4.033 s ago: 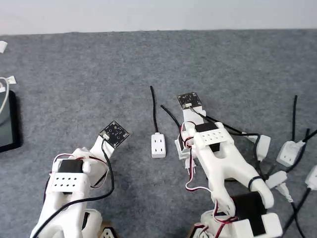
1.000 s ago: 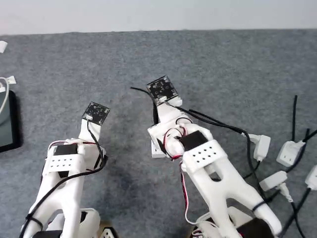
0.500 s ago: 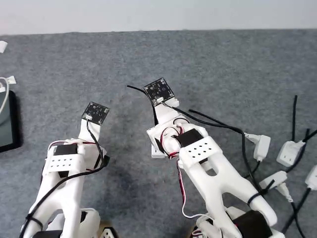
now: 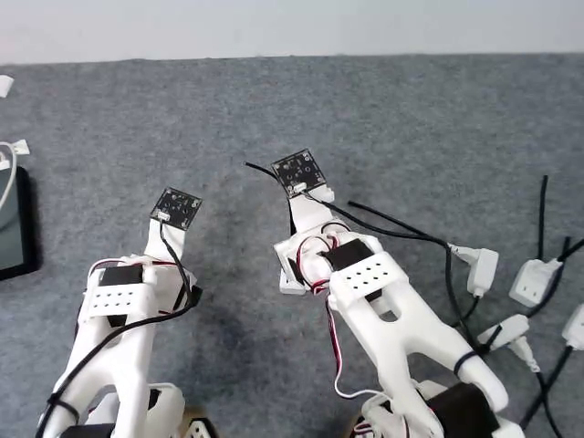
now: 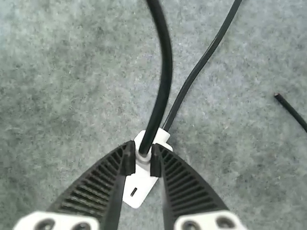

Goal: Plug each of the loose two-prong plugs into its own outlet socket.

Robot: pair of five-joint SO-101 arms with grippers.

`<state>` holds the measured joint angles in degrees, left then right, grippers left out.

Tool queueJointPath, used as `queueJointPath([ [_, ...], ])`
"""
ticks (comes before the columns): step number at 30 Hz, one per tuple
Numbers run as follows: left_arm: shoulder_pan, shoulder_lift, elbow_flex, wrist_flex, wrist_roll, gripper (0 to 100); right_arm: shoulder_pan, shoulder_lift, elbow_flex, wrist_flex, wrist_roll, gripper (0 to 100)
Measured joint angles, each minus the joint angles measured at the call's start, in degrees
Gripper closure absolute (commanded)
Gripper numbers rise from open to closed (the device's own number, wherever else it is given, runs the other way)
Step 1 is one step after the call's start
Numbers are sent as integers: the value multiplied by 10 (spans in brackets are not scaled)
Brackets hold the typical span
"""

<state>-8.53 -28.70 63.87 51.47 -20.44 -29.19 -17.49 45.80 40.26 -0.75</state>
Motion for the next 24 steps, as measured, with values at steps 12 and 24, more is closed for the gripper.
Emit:
queueJointPath([
  [12,0,0,0,0,0,787,-6,71,-55,53,-3,859],
  [24,0,0,0,0,2,784,-119,105,-42,66,-126,734],
])
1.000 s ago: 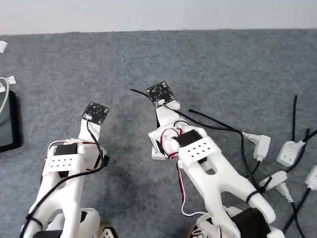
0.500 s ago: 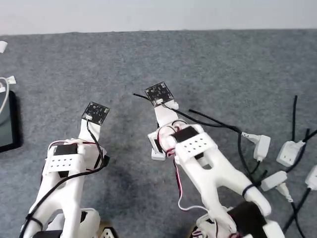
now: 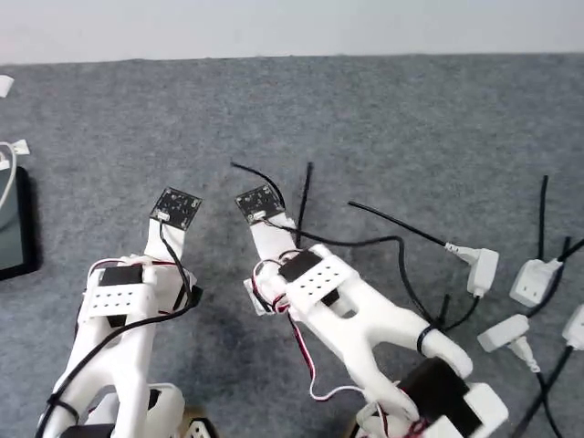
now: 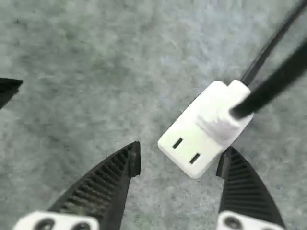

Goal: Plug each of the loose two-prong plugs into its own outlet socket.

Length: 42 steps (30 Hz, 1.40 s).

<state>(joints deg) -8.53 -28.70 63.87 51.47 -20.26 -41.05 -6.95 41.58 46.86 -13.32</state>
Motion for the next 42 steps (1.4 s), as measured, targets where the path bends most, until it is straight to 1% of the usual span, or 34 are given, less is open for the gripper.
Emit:
queueJointPath([
  [4,0,0,0,-3,0,784,9,41,-21,1,-3,753],
  [10,0,0,0,-4,0,785,53,115,-95,24,-3,925],
  [13,0,0,0,-4,0,786,81,136,-123,25,-3,987],
  [17,0,0,0,-4,0,786,105,137,-134,31,-3,990],
  [21,0,0,0,-4,0,786,124,137,-148,65,8,990],
  [25,0,0,0,-4,0,786,157,131,-151,86,12,990],
  [30,0,0,0,-4,0,787,208,44,-151,146,34,990],
  [33,0,0,0,-4,0,798,255,-40,-127,171,54,990],
  [38,1,0,0,-4,0,923,350,-162,-97,198,85,990],
  [42,1,0,0,-4,0,923,443,-182,-76,217,119,990],
])
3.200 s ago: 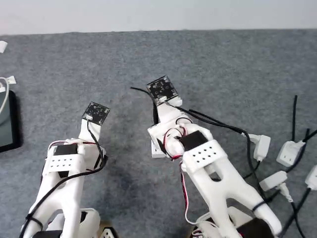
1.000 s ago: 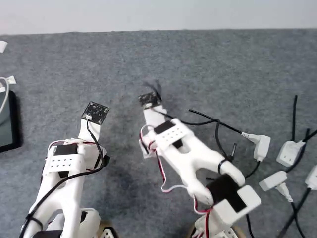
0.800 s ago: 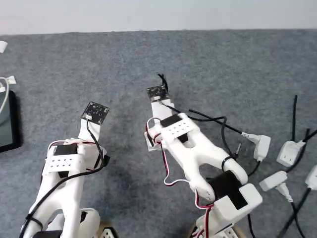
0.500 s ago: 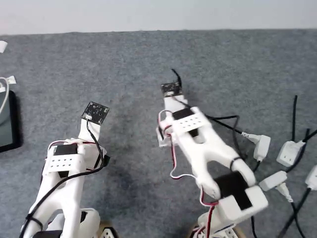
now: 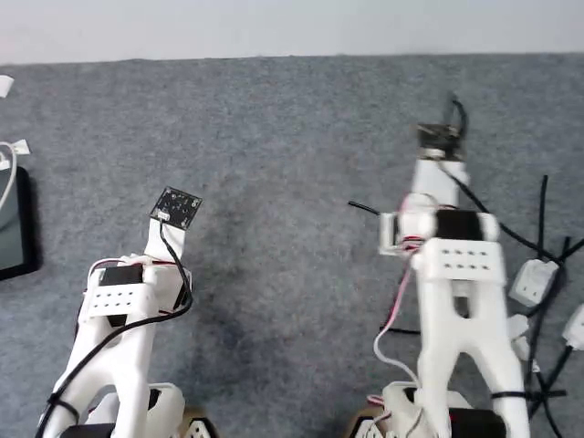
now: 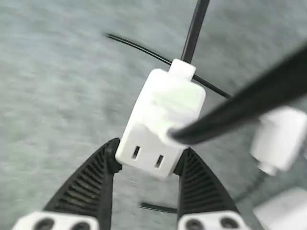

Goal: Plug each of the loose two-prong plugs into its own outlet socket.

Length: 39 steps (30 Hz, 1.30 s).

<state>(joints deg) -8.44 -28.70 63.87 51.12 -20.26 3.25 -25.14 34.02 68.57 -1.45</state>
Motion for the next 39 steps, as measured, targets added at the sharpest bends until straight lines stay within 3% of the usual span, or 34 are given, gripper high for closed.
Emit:
queueJointPath([
  [8,-1,-50,25,-12,-30,927,250,0,97,-83,62,990],
  [13,14,-185,117,-38,-30,923,295,0,121,-92,87,969],
  [18,17,-314,178,-38,-26,923,316,0,122,-92,89,745],
  [20,17,-341,187,-38,-11,923,316,0,122,-89,89,708],
  [23,17,-372,195,-38,12,923,316,-1,120,-62,89,775],
  [28,8,-425,213,-38,72,927,316,-1,59,39,89,998],
  [33,-11,-539,242,-2,111,925,316,-2,33,107,89,987],
  [39,-18,-731,281,116,113,923,316,-108,120,62,89,987],
])
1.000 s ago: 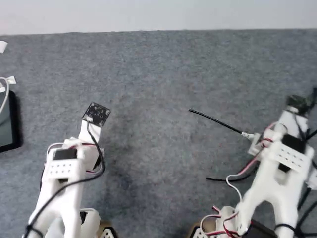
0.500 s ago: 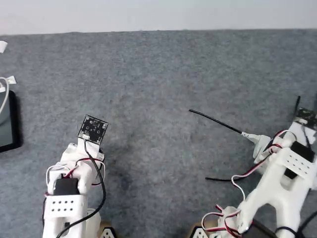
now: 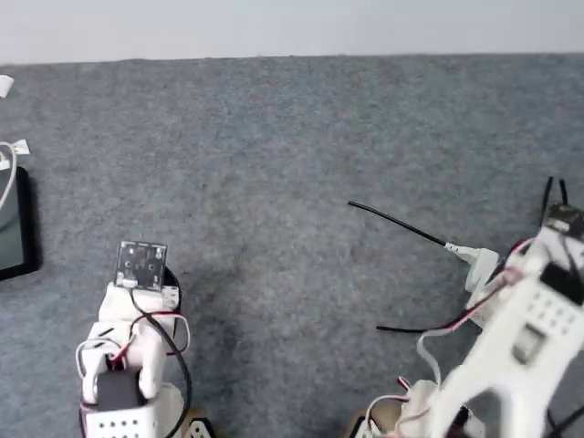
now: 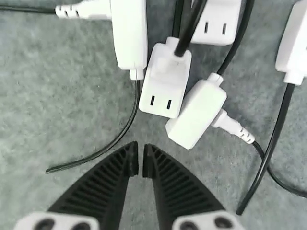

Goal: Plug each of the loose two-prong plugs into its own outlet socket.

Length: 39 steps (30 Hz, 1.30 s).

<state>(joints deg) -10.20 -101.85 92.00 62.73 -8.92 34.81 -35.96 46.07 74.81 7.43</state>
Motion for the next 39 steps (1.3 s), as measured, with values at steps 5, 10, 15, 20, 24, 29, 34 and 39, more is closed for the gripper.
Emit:
queueJointPath([
  [5,2,4,9,21,-29,923,-27,-176,156,-69,37,987],
  [10,2,-16,25,24,-39,927,-70,-314,270,-81,81,989],
  [15,2,-17,31,25,-39,927,-127,-417,360,-72,84,989],
  [20,2,-17,51,25,-39,927,-148,-524,418,-18,84,990],
  [24,2,-17,51,28,-39,927,-149,-632,466,1,87,989],
  [29,2,-17,51,89,-41,927,-149,-667,494,3,89,990],
  [34,2,-17,51,93,-42,927,-149,-667,494,3,90,990],
  [39,2,-17,51,93,-42,927,-149,-667,494,3,90,990],
])
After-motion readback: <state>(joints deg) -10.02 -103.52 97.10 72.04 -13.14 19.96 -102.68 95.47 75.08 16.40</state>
